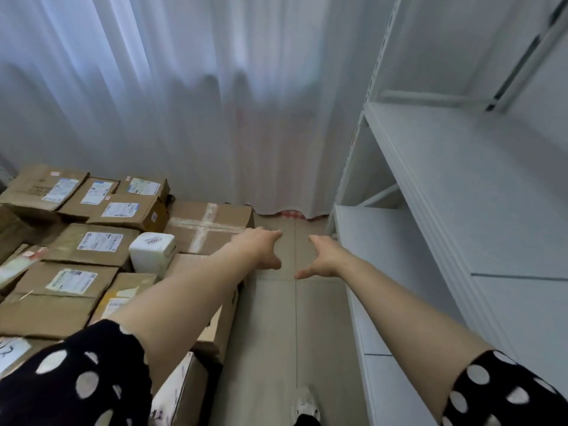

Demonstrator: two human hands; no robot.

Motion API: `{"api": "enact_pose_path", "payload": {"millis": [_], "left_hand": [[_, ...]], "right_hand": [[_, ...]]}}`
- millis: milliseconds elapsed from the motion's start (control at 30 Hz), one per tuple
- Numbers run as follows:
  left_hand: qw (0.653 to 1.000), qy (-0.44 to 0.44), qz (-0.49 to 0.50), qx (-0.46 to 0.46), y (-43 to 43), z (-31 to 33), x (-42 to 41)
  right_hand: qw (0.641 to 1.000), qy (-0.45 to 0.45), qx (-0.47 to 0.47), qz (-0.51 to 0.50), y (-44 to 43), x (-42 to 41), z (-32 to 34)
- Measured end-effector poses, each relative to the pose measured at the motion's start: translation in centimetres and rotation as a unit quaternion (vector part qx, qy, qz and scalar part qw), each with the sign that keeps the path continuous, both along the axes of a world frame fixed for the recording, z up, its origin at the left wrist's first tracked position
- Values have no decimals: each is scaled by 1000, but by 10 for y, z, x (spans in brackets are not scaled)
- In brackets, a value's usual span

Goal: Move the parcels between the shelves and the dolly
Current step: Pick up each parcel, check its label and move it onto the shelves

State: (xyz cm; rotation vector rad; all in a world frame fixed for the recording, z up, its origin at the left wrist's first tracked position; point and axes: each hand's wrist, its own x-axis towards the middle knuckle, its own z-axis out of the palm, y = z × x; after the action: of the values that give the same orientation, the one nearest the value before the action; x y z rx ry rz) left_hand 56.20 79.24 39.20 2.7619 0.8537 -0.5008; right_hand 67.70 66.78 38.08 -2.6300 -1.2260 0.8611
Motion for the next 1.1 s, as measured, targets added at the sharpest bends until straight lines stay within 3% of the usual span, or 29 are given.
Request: {"api": "enact_pose_path", "payload": {"millis": [267,633,900,1000,1100], "left_hand": [[997,21,-65,-24,-99,10,-82],[996,19,-89,-14,-254,1,-238],[972,60,-229,-14,-372,13,-334],[959,36,-280,0,-408,30,-352],[940,-7,-341,5,-447,48,-378]], "right_hand": [[992,-90,-90,3,-116,-102,2],[992,-100,-67,-39,-276,-267,-14],[987,-74,-62,-126,-408,-393,0],[977,-68,-21,-199,-453,-437,19],[959,-124,-24,-254,-500,-488,40]]}}
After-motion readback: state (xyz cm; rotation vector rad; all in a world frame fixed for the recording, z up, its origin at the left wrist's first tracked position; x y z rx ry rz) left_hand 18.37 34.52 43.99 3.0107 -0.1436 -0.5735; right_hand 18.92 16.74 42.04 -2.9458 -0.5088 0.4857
